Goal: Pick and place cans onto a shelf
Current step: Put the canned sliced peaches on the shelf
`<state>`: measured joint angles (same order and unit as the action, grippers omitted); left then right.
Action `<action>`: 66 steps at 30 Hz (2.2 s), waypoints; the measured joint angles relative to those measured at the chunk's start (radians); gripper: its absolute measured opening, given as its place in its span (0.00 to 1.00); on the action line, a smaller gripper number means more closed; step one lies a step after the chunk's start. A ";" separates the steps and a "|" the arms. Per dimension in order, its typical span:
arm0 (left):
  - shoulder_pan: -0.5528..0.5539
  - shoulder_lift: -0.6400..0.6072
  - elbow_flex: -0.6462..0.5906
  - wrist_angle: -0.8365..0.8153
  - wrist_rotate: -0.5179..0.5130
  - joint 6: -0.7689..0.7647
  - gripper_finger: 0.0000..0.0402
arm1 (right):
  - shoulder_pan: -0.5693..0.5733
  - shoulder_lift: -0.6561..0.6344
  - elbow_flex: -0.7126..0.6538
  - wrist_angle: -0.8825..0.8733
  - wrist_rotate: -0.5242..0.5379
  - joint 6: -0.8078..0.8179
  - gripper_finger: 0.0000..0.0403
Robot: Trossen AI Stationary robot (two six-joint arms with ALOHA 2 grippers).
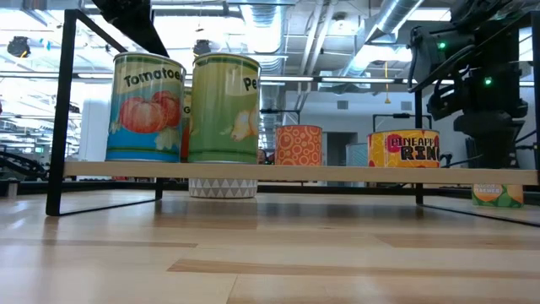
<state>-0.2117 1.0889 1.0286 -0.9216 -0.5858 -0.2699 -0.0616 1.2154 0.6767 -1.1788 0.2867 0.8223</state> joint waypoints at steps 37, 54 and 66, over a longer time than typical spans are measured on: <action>0.000 0.000 0.000 0.000 0.005 -0.001 0.17 | 0.003 -0.004 -0.008 0.113 -0.094 -0.015 0.08; 0.000 0.000 0.001 0.000 0.006 0.000 0.17 | 0.003 -0.005 -0.004 0.102 -0.079 -0.018 0.01; 0.000 0.000 0.001 -0.006 0.006 0.000 0.17 | 0.003 -0.005 0.118 -0.102 -0.054 0.014 0.01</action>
<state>-0.2115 1.0889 1.0294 -0.9279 -0.5793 -0.2699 -0.0586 1.2106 0.7952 -1.2807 0.2326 0.8359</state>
